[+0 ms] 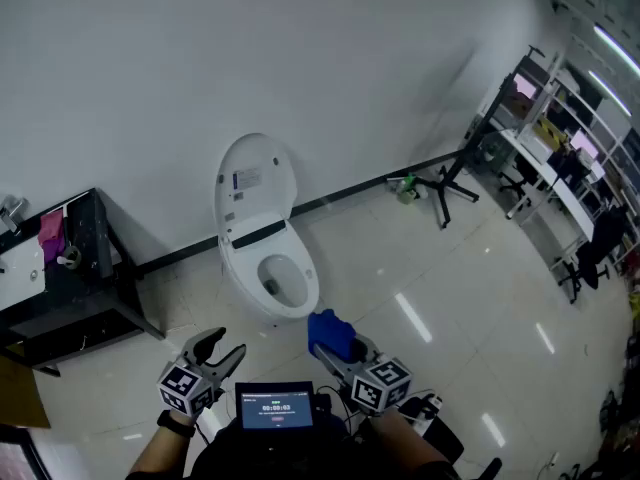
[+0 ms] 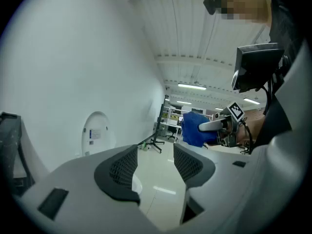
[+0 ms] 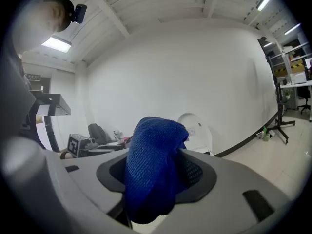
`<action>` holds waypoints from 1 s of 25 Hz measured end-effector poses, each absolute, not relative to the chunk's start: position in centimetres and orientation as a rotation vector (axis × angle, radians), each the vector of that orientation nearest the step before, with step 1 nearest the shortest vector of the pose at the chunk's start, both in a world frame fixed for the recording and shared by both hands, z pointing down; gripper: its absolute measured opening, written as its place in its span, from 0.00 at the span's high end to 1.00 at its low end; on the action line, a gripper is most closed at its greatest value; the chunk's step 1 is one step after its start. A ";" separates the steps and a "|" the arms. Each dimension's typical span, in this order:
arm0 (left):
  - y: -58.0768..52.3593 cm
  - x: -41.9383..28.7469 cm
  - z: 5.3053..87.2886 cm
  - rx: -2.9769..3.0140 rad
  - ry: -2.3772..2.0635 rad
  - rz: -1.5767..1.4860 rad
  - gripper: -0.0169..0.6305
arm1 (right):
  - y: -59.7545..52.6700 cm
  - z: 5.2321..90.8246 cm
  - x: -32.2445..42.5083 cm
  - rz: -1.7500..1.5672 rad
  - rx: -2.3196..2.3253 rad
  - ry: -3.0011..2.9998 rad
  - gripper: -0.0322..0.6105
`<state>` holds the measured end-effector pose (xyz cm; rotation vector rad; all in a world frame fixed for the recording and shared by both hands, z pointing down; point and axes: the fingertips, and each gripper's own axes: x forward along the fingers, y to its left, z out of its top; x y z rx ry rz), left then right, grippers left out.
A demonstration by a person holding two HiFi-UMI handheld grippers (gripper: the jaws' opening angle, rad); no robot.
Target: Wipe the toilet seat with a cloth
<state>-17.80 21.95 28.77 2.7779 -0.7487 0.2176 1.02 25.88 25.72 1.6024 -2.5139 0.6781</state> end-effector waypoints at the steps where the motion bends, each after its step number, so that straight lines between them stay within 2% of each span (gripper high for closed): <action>1: 21.5 -18.1 28.9 2.777 -0.749 0.220 0.60 | 25.4 25.9 1.0 0.680 1.604 -2.503 0.57; 8: 19.0 -18.9 30.5 2.756 -0.742 0.258 0.60 | 21.5 28.4 3.3 0.672 1.613 -2.394 0.57; 13: 16.8 -18.2 32.0 2.724 -0.734 0.293 0.60 | 18.2 33.1 6.3 0.665 1.567 -2.274 0.57; 19: 12.8 -15.5 35.1 2.668 -0.734 0.371 0.60 | 12.6 41.9 10.8 0.701 1.433 -2.154 0.57; 25: 5.8 -10.4 38.5 2.542 -0.737 0.471 0.60 | 3.0 54.3 16.6 0.615 1.188 -2.016 0.57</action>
